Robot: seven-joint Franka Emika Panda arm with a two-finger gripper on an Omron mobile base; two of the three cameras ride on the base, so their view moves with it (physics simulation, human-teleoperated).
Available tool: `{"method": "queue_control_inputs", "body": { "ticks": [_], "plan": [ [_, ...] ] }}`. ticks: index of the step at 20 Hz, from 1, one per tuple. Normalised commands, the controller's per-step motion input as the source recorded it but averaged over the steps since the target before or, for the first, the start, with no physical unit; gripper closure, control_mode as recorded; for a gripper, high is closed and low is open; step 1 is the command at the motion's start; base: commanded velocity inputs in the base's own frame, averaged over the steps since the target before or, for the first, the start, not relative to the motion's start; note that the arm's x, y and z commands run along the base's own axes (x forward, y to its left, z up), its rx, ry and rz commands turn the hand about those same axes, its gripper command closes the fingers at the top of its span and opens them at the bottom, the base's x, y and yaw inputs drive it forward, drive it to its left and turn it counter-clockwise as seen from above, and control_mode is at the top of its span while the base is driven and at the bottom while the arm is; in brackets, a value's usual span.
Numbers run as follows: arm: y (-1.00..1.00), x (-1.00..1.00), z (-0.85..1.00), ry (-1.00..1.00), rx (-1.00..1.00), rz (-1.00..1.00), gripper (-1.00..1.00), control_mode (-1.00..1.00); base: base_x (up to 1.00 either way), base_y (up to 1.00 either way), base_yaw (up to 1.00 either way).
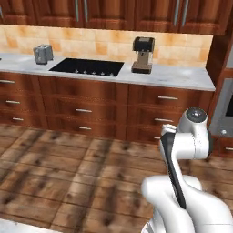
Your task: Take the fork and place it on the left side of the plate. Then take the spoon and place it on the right side of the plate. Make sure they're directly next to the plate.
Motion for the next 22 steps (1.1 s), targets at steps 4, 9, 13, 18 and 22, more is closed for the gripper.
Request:
{"method": "queue_control_inputs", "body": {
  "ticks": [4, 9, 13, 18, 22],
  "plan": [
    [0.00, 0.00, 0.00, 0.00, 0.00, 0.00, -1.00, 1.00, 1.00, 0.65, 0.12],
    [0.00, 0.00, 0.00, 0.00, 0.00, 0.00, -1.00, 1.00, 1.00, 0.69, 0.09],
    [0.00, 0.00, 0.00, 0.00, 0.00, 0.00, -1.00, 1.00, 1.00, 0.64, 0.08],
    [0.00, 0.00, 0.00, 0.00, 0.00, 0.00, -1.00, 1.00, 1.00, 0.60, 0.13],
    [0.00, 0.00, 0.00, 0.00, 0.00, 0.00, -1.00, 1.00, 1.00, 0.44, 0.23]
  ]
}}
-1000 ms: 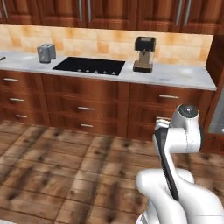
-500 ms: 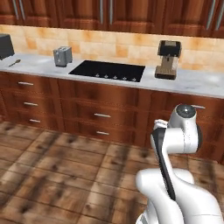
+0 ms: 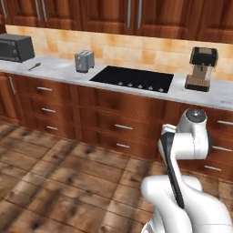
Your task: Take the fork and place it on the left side of the plate. Then take the spoon and place it on the right side of the plate. Make sure they're directly next to the plate.
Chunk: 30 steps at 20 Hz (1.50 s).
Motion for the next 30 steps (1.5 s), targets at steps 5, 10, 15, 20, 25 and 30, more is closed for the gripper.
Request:
{"method": "queue_control_inputs", "body": {
  "ticks": [5, 10, 15, 20, 25, 30],
  "plan": [
    [0.00, 0.00, 0.00, 0.00, 0.00, 0.00, -1.00, 1.00, 1.00, 0.29, 0.27],
    [0.00, 0.00, 0.00, 0.00, 0.00, 0.00, -1.00, 1.00, 1.00, 0.24, 0.30],
    [0.00, 0.00, 0.00, 0.00, 0.00, 0.00, -1.00, 1.00, 1.00, 0.28, 0.26],
    [0.00, 0.00, 0.00, 0.00, 0.00, 0.00, -1.00, 1.00, 1.00, 0.43, 0.06],
    [0.00, 0.00, 0.00, 0.00, 0.00, 0.00, -1.00, 1.00, 1.00, 0.31, -0.01],
    [0.00, 0.00, 0.00, 0.00, 0.00, 0.00, -1.00, 1.00, 1.00, 0.30, -0.11]
  ]
}}
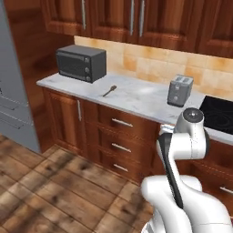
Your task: Take the fork and place it on the left side of the plate. Then take the spoon and place it on the right side of the plate. Make sure they're directly next to the plate.
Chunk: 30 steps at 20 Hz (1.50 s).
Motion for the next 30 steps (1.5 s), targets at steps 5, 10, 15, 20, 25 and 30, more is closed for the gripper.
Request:
{"method": "queue_control_inputs", "body": {
  "ticks": [5, 10, 15, 20, 25, 30],
  "plan": [
    [0.00, 0.00, 0.00, 0.00, 0.00, 0.00, -1.00, 1.00, 1.00, 0.40, -0.14],
    [0.00, 0.00, 0.00, 0.00, 0.00, 0.00, -1.00, 1.00, 1.00, 0.39, -0.09],
    [0.00, 0.00, 0.00, 0.00, 0.00, 0.00, -1.00, 1.00, 0.97, 0.28, -0.09],
    [0.00, 0.00, 0.00, 0.00, 0.00, 0.00, -1.00, 1.00, 0.84, 0.15, -0.17],
    [0.00, 0.00, 0.00, 0.00, 0.00, 0.00, -1.00, 1.00, 0.76, 0.20, -0.17],
    [0.00, 0.00, 0.00, 0.00, 0.00, 0.00, -1.00, 1.00, 0.61, 0.22, -0.11]
  ]
}}
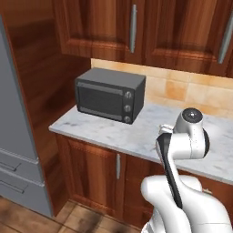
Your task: Take the fork and place it on the left side of the plate. Then take the spoon and place it on the right side of the plate. Make sure they're directly next to the plate.
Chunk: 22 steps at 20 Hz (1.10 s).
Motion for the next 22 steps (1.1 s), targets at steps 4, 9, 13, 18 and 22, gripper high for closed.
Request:
{"method": "queue_control_inputs", "body": {
  "ticks": [4, 9, 13, 18, 22],
  "plan": [
    [0.00, 0.00, 0.00, 0.00, 0.00, 0.00, -1.00, 1.00, 0.56, 0.15, -0.08],
    [0.00, 0.00, 0.00, 0.00, 0.00, 0.00, -1.00, 1.00, 0.42, 0.01, -0.06],
    [0.00, 0.00, 0.00, 0.00, 0.00, 0.00, -1.00, 1.00, 0.42, 0.00, -0.11],
    [0.00, 0.00, 0.00, 0.00, 0.00, 0.00, -1.00, 1.00, 0.40, 0.00, -0.17],
    [0.00, 0.00, 0.00, 0.00, 0.00, 0.00, -1.00, 1.00, 0.34, 0.01, -0.21]
  ]
}}
